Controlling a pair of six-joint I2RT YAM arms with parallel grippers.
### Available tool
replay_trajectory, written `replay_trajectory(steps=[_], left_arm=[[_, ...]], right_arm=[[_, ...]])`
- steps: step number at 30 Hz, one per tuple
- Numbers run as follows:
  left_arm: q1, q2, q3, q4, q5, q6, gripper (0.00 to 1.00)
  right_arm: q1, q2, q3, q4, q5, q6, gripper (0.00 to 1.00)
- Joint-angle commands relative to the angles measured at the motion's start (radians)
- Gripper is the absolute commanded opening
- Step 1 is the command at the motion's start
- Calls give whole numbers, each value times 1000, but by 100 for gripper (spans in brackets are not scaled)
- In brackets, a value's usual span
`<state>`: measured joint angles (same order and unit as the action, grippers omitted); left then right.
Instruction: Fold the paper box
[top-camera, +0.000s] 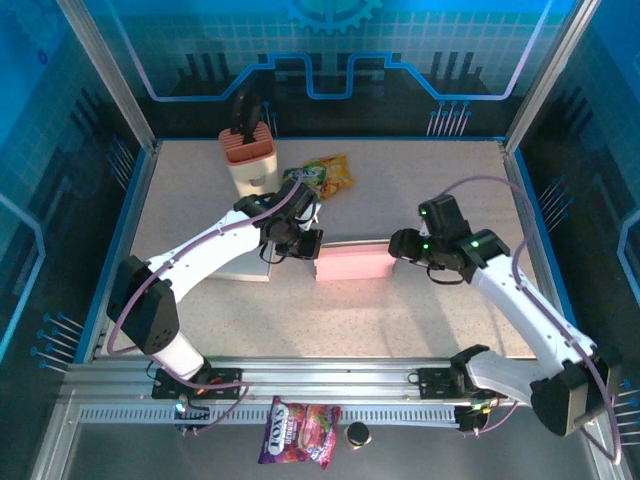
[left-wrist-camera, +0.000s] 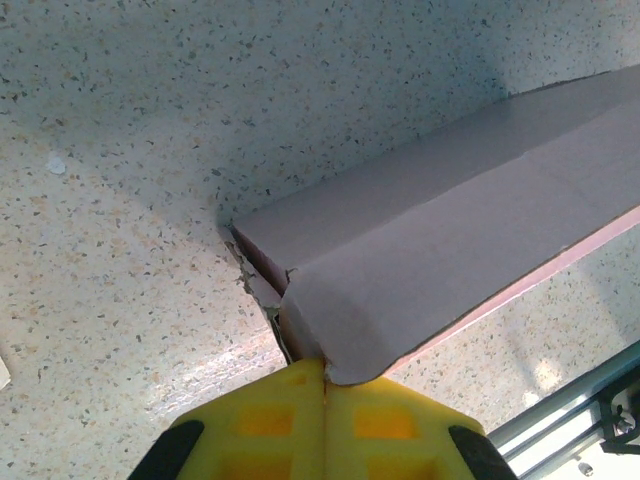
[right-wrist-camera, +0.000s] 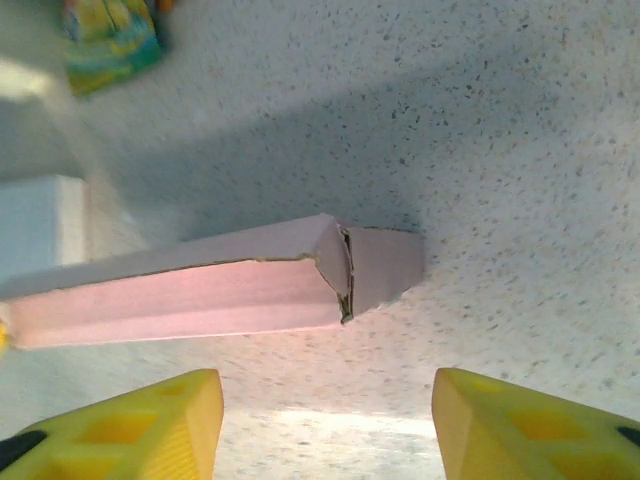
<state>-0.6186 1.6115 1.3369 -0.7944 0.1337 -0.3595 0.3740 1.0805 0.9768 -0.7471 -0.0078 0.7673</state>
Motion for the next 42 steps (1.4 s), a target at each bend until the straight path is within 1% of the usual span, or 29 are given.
replay_trajectory(steps=[1,5,8,12,15,19,26,33,38,40,42], left_arm=[[-10,4,-18,-37,-18,7,0],[-12,5,-16,-40,-19,6,0],[-12,4,-17,-40,-19,4,0],[-13,4,-15,-41,-19,3,0],[-13,7,-13,-42,-17,4,0],[-13,12,-5,-44,-16,4,0],[-13,19,3,-46,-14,5,0],[-13,18,11,-51,-17,5,0],[-13,15,12,-49,-7,-8,0],[-13,3,13,-45,5,-24,6],[-12,-16,11,-41,12,-48,14]], right_arm=[[-67,-48,-79,93,-166,321,62],[-90,-95,-197,278,-227,611,66],[-95,-125,-270,417,-216,803,68],[-100,-139,-310,498,-187,919,70],[-101,-135,-330,537,-184,957,70],[-111,-97,-347,572,-216,979,70],[-134,-53,-367,603,-237,977,69],[-137,-29,-425,655,-255,975,49],[-142,-41,-452,651,-251,968,45],[-144,-46,-463,645,-247,961,44],[-144,-48,-469,634,-250,954,42]])
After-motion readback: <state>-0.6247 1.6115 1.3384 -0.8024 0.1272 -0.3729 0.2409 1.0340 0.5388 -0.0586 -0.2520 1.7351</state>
